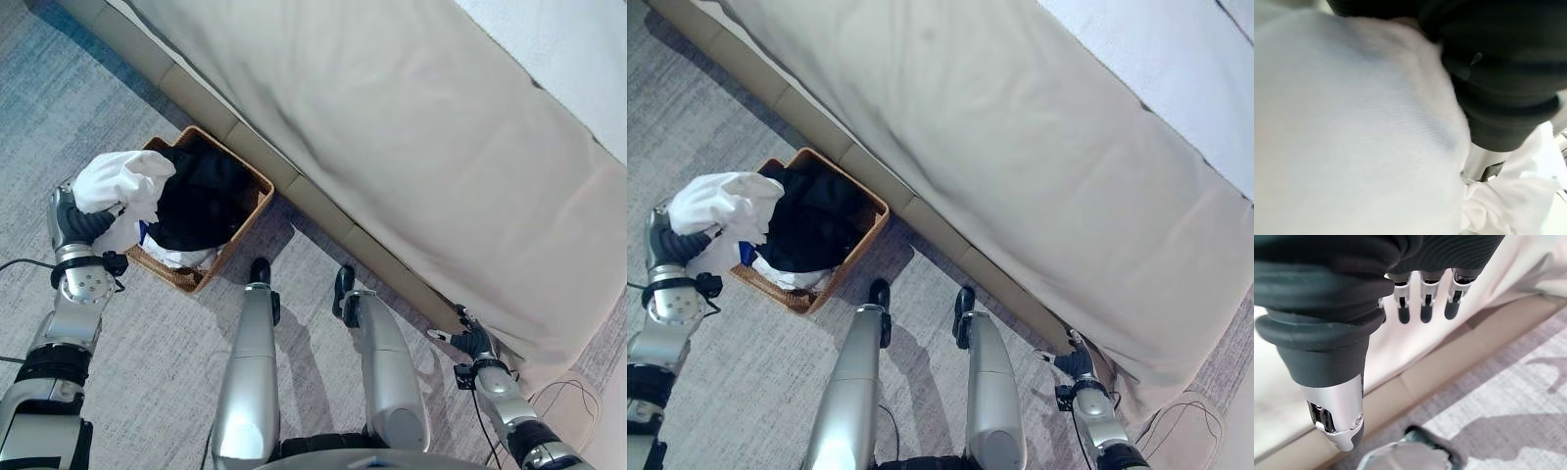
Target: Pick up clothes into the bucket
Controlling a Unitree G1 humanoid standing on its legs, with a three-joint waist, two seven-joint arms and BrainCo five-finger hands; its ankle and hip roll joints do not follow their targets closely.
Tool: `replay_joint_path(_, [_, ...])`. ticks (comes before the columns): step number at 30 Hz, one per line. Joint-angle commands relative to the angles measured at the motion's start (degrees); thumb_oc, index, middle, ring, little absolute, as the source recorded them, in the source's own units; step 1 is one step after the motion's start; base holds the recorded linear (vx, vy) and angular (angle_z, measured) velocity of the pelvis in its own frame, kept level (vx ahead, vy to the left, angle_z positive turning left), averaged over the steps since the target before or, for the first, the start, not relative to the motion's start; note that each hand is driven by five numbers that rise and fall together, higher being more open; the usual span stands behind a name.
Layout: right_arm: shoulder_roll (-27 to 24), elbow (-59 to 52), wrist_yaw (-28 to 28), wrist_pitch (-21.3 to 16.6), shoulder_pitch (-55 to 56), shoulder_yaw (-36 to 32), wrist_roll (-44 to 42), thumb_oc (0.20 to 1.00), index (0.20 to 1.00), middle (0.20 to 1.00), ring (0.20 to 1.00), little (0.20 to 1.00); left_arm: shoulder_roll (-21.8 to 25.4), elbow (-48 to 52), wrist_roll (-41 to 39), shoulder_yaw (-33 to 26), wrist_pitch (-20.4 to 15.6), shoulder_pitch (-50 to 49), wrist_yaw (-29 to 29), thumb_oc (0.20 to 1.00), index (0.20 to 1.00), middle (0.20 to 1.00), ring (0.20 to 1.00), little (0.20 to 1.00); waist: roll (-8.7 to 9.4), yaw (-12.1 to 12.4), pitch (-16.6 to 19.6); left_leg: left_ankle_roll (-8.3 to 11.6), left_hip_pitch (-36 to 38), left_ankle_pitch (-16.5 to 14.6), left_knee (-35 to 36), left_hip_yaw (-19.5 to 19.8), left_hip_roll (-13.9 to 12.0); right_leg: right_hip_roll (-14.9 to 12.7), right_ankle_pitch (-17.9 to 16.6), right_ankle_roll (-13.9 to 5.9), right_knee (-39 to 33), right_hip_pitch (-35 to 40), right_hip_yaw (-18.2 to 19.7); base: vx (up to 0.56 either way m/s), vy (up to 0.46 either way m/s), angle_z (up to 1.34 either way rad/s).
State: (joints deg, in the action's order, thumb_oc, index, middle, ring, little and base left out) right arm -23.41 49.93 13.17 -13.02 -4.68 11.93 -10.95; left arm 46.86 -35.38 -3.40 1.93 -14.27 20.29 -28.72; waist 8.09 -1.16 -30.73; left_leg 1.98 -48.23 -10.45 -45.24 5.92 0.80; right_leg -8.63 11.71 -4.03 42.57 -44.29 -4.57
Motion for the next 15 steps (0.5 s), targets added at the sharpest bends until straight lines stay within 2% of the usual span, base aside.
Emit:
replay_joint_path(1, [-1.7, -0.5, 2.3, -1.9, 2.7, 0.8, -2.8, 1.000, 1.000, 1.000, 1.000, 1.000, 4.0, -0.9, -0.2, 0.9, -0.7, 2.2, -2.4, 0.200, 0.200, 0.200, 0.200, 0.200, 1.19, -0.7, 0.9, -1.99, 0.3, -4.9, -3.4, 0.5, 1.1, -1.8, -0.3, -1.44, -0.8, 1.6, -0.6, -0.01, 0.003, 0.04])
replay_joint_path(3, [-1.5, -0.6, 2.4, -1.9, 3.0, 0.9, -3.1, 1.000, 1.000, 1.000, 1.000, 1.000, 4.1, 0.2, -0.2, 1.3, -0.5, 2.3, -2.4, 0.200, 0.200, 0.200, 0.200, 0.200, 1.18, -0.8, 0.9, -2.05, -1.5, -5.4, -5.1, 0.6, 1.3, -2.0, 0.3, -1.39, 0.9, -0.2, -0.9, 0.00, -0.003, 0.02])
replay_joint_path(5, [-1.6, -0.7, 2.4, -2.1, 2.6, 1.5, -3.3, 1.000, 1.000, 1.000, 1.000, 1.000, 4.9, -3.8, 1.1, 2.8, 0.2, 4.5, -2.3, 0.200, 0.200, 0.200, 0.200, 0.200, 1.59, -1.2, 0.9, -2.20, -2.5, -5.7, -5.9, 0.6, 1.0, -1.9, 0.4, -1.39, 1.4, -1.2, -0.9, 0.00, 0.004, -0.02])
replay_joint_path(6, [-1.9, -1.4, 2.4, -2.2, 2.8, 1.7, -3.2, 1.000, 1.000, 1.000, 1.000, 1.000, 5.7, -3.3, 3.3, 4.1, 1.7, 5.1, -2.3, 0.420, 0.420, 0.420, 0.420, 0.420, 1.70, -1.2, 0.9, -2.28, -2.8, -5.7, -6.3, 0.5, 1.1, -1.9, 0.4, -1.38, 1.7, -1.5, -0.9, 0.01, 0.005, -0.03])
replay_joint_path(7, [-1.9, -2.0, 2.5, -2.1, 3.1, 2.0, -2.8, 1.000, 1.000, 1.000, 1.000, 1.000, 6.3, -5.7, 5.5, 4.9, 2.8, 5.8, -2.5, 1.000, 1.000, 1.000, 1.000, 1.000, 1.82, -1.3, 0.9, -2.31, -3.1, -5.7, -6.4, 0.6, 1.1, -1.8, 0.4, -1.41, 1.7, -1.8, -0.9, 0.00, 0.000, 0.00])
replay_joint_path(9, [-2.0, -2.2, 2.4, -2.1, 3.1, 2.3, -3.5, 1.000, 1.000, 1.000, 1.000, 1.000, 6.3, -9.6, 6.2, 7.8, 4.6, 8.8, -0.8, 1.000, 1.000, 1.000, 1.000, 1.000, 1.92, -1.7, 0.9, -2.46, -3.1, -5.6, -6.2, 0.5, 1.2, -2.0, 0.3, -1.42, 1.6, -2.0, -0.9, 0.00, 0.000, 0.00])
replay_joint_path(11, [-1.7, -1.5, 2.2, -1.6, 3.7, 2.1, -3.5, 1.000, 1.000, 1.000, 1.000, 1.000, 5.8, -7.0, 6.7, 7.5, 5.9, 8.8, -0.7, 1.000, 1.000, 1.000, 1.000, 1.000, 1.54, -1.6, 0.9, -2.55, -2.9, -5.5, -5.6, 0.8, 1.3, -2.2, 0.5, -1.30, 1.3, -1.7, -1.2, 0.00, 0.000, 0.00])
replay_joint_path(15, [-1.9, -1.5, 1.4, -1.3, 3.8, 1.9, -3.7, 1.000, 1.000, 1.000, 1.000, 1.000, 5.6, -7.0, 7.4, 6.5, 5.9, 7.7, -0.4, 1.000, 1.000, 1.000, 1.000, 1.000, 1.35, -1.5, 0.9, -2.52, -1.5, -5.0, -3.7, 0.8, 1.3, -2.1, 0.3, -1.13, 0.1, -0.9, -1.0, 0.00, 0.000, 0.00])
